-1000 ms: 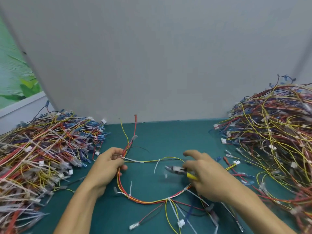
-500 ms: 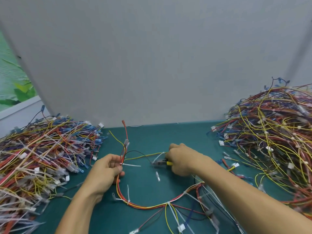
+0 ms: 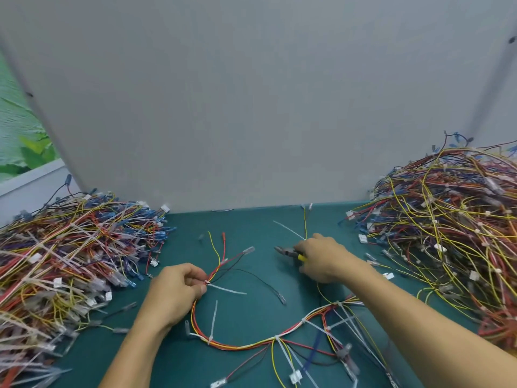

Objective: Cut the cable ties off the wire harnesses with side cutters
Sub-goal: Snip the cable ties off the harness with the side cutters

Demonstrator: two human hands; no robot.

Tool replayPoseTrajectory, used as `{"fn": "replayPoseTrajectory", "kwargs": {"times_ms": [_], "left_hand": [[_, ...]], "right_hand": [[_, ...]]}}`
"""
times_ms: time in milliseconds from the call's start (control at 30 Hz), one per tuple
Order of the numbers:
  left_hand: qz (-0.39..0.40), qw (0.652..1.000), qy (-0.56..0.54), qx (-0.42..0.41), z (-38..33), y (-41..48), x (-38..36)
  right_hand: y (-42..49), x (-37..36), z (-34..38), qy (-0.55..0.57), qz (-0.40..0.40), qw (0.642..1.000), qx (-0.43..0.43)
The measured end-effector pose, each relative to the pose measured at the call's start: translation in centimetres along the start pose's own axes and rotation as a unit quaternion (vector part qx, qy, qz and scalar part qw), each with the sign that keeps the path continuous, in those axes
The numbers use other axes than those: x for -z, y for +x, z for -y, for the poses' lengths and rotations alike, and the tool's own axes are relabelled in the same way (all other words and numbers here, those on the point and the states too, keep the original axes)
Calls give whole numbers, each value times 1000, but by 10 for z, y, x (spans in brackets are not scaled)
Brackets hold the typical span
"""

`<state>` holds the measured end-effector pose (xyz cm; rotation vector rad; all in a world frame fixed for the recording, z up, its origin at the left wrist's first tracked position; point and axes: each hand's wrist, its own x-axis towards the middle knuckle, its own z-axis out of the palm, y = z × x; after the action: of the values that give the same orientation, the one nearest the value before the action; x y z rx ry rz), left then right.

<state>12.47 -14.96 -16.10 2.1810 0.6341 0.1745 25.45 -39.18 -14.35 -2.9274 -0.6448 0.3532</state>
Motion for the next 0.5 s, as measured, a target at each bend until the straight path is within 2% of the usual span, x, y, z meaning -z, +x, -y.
{"fn": "replayPoseTrajectory", "kwargs": {"times_ms": [67, 167, 233, 300, 400, 500], "left_hand": [[-9, 999, 44, -6, -1, -1, 2], [-12, 996, 89, -8, -2, -3, 4], [-14, 995, 93, -9, -3, -5, 5], [-14, 994, 104, -13, -5, -7, 5], [-13, 992, 125, -20, -7, -10, 5], [-11, 991, 130, -21, -8, -12, 6]], "right_hand": [[-10, 4, 5, -12, -23, 1000, 9], [-32, 17, 9, -56, -125, 991, -13], [-49, 23, 5, -67, -159, 984, -35], [-66, 23, -4, -79, -141, 986, -52], [-85, 12, -17, -100, -66, 990, -78], [-89, -3, -24, -60, 5, 996, -71]]}}
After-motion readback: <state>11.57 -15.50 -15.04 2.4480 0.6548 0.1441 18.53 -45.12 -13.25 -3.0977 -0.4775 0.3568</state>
